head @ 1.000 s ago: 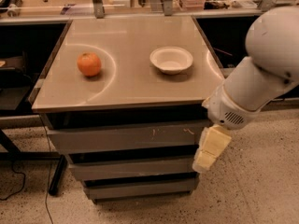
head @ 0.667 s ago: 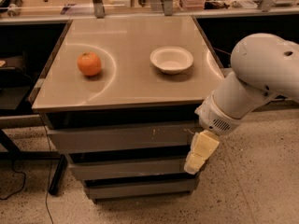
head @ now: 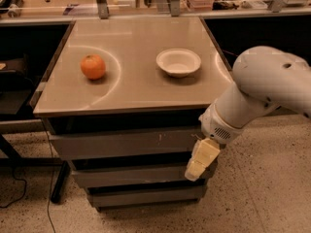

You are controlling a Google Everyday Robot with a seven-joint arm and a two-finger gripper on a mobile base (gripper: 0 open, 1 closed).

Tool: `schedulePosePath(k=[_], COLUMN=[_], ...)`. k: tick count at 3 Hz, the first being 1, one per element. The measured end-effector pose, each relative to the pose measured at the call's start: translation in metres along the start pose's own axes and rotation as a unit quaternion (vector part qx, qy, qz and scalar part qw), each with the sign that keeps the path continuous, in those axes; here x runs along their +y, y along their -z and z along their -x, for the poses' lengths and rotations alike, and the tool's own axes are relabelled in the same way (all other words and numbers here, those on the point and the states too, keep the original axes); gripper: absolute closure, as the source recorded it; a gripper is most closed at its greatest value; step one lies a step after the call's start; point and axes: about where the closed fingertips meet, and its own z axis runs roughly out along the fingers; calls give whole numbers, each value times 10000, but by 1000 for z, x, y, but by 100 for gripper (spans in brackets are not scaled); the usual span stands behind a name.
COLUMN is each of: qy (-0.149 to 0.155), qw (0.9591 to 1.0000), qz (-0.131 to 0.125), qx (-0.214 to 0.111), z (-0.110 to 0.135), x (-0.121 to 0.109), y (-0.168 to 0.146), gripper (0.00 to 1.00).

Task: Open top drawer

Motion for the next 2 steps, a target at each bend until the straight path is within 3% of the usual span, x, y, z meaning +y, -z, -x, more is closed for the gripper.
schedulePosePath(k=[2], qy=[-183], qw=[9994], qz=[-271], qx=[-61], z=[-3], x=[-32], y=[-35], gripper=[0])
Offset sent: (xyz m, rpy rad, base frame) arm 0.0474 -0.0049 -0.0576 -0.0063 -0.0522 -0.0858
